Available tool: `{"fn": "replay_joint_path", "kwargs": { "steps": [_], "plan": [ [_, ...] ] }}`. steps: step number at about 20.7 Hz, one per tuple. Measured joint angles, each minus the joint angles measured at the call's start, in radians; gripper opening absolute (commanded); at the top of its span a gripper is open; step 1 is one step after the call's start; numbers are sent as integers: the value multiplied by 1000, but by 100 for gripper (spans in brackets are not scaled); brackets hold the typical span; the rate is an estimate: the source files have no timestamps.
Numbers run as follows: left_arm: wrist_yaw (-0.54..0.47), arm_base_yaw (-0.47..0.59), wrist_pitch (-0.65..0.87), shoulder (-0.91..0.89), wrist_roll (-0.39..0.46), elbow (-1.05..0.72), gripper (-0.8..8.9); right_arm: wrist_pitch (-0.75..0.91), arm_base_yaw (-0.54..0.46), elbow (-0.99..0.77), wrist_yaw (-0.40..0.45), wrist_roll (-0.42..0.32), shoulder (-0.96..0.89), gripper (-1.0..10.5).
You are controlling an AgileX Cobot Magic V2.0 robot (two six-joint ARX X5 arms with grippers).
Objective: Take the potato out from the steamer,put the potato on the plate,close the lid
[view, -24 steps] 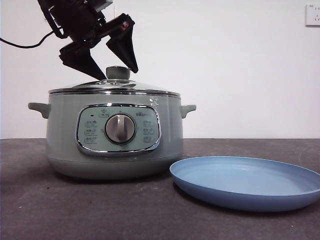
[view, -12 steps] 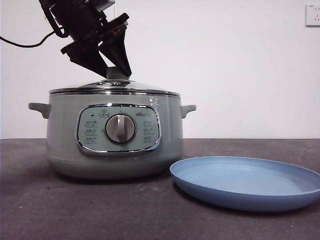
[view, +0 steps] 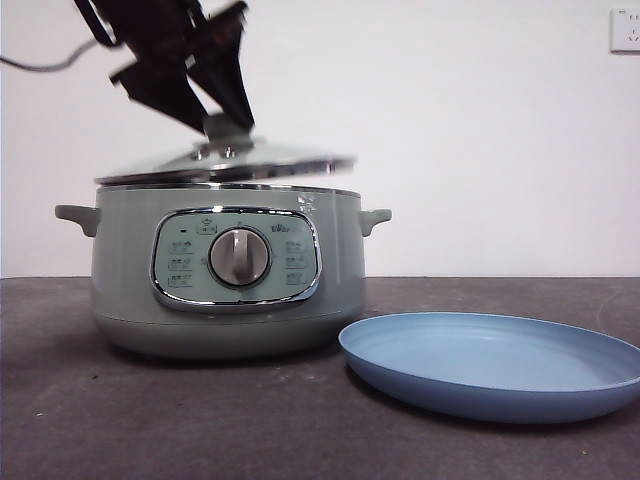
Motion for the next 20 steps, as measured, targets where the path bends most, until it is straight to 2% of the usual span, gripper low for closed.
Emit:
{"fn": "replay_joint_path", "kwargs": {
  "steps": [4,8,12,20],
  "plan": [
    [-14,2,-76,-152,-1,0,-9,107,38,0,-4,61,43,658],
    [-87,2,-210,-313,-13,0,-9,237,120,49,0,146,148,658],
    [-168,2,-359,-498,-33,0,-9,279,236,188,92,179,347,658],
    [-269,2,-567,-675,-73,0,-9,297,391,471,234,185,686,658]
  ]
}}
